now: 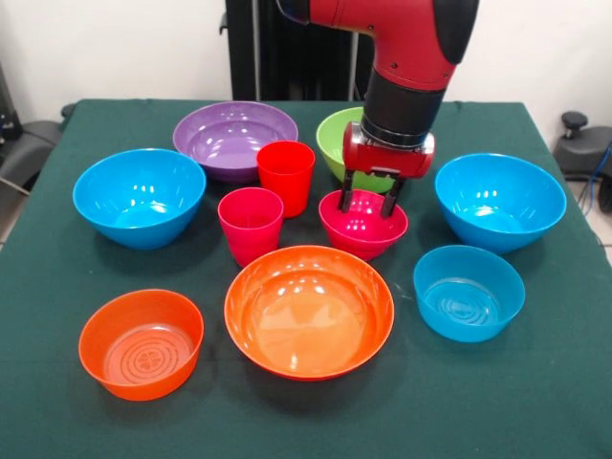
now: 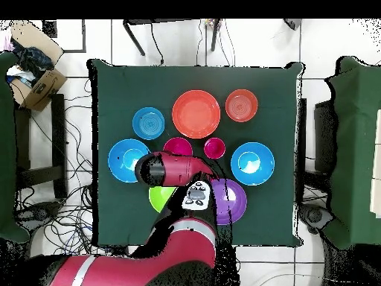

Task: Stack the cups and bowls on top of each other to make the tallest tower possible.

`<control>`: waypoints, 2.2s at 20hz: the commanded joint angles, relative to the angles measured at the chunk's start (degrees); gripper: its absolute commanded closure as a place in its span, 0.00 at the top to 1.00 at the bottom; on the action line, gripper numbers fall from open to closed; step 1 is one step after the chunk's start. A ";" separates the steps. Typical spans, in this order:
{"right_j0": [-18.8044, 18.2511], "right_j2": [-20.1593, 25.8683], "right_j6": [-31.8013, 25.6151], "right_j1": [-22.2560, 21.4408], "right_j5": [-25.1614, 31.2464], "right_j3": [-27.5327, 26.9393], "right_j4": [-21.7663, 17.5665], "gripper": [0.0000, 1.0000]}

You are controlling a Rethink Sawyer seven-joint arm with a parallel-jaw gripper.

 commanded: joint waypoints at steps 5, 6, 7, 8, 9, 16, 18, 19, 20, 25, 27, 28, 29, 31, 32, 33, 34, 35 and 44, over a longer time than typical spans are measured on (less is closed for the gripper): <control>-1.86 7.50 4.36 -0.02 -1.27 1.41 -2.25 1.00; -2.12 7.77 4.21 -0.23 -0.96 1.51 -2.19 1.00; -2.21 7.86 4.11 -0.36 -0.68 1.54 -2.18 1.00; -2.33 8.05 3.96 -0.58 -0.11 1.58 -2.07 1.00; -2.44 8.20 3.90 -0.73 0.14 1.67 -2.02 1.00; -3.70 10.19 3.65 -1.87 2.60 1.93 -0.84 1.00; -3.96 10.83 3.80 -2.25 3.26 2.03 -0.45 1.00; -4.07 11.10 3.88 -2.36 3.46 2.04 -0.34 1.00; -4.43 11.80 3.96 -2.57 3.69 2.28 -0.07 1.00; -5.27 13.94 4.61 -3.16 5.02 2.46 0.91 1.00; -4.88 14.11 5.07 -3.85 6.96 2.13 1.60 1.00; -4.69 14.20 5.30 -4.19 7.93 1.96 1.94 1.00; -4.36 14.20 5.58 -4.81 9.10 1.83 2.32 1.00; -3.82 14.27 6.14 -5.80 10.92 1.63 2.99 1.00; -3.38 14.28 6.72 -6.27 11.70 1.54 3.47 1.00; -3.02 14.17 7.05 -6.42 12.05 1.35 3.66 1.00; -2.36 13.96 7.62 -6.50 12.49 0.90 4.00 1.00; -1.95 13.80 7.94 -6.44 12.56 0.69 4.21 1.00; 2.55 11.66 9.70 -4.67 14.04 -2.88 6.37 1.00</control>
